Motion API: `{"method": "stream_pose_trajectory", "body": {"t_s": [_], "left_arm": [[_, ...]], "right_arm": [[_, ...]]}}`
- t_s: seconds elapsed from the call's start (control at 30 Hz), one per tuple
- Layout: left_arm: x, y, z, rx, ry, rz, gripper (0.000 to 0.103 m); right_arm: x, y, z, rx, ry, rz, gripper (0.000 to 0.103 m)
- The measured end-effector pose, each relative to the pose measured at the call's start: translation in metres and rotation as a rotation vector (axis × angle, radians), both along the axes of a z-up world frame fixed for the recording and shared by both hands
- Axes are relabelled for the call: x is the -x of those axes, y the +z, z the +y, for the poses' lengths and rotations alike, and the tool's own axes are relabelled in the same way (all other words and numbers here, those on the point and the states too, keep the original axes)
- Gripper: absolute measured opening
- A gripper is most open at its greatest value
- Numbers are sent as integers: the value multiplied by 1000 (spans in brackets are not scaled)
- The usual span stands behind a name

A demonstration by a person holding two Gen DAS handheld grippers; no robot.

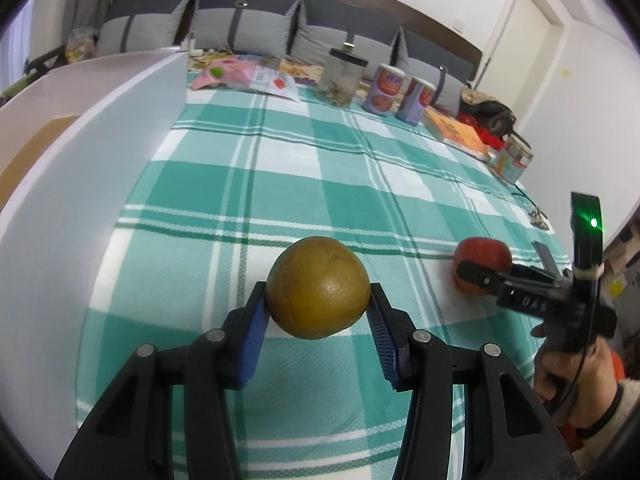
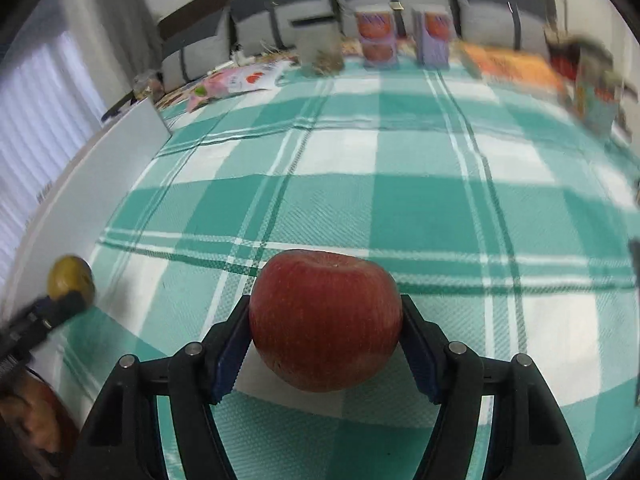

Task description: Organize fruits

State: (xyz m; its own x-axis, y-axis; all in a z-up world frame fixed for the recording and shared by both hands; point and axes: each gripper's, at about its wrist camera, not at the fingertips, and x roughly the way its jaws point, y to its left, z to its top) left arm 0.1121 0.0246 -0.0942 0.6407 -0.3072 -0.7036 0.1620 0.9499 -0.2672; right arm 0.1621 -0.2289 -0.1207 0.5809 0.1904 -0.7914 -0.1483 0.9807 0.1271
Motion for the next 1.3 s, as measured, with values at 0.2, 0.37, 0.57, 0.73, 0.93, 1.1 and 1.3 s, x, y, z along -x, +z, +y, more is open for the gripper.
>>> {"method": "stream_pose_trajectory", "body": {"t_s": [0.2,0.37,0.57,0.73,0.93,1.1,1.3], "left_arm": [[3,-13,7,-57,41,15,50],[2,-31,10,-70,73,48,68],[-2,-42,0,-165,69,60,84],[1,-45,-11,-263,46,57,84],[2,-46,-11,-269,48,54,85],[2,-46,-12,-270,48,53,85],[2,-46,-13,-272,46,51,86]], "right_arm": [[25,16,-24,-50,-77,-64,100],[56,9,-32,48,-73,-61,103],[56,-14,-21,147,-36,17,103],[59,-21,-20,153,-34,19,103],[60,-21,-19,151,-39,14,103],[60,-21,-19,150,-39,15,103],[60,-22,-20,148,-39,16,103]]}}
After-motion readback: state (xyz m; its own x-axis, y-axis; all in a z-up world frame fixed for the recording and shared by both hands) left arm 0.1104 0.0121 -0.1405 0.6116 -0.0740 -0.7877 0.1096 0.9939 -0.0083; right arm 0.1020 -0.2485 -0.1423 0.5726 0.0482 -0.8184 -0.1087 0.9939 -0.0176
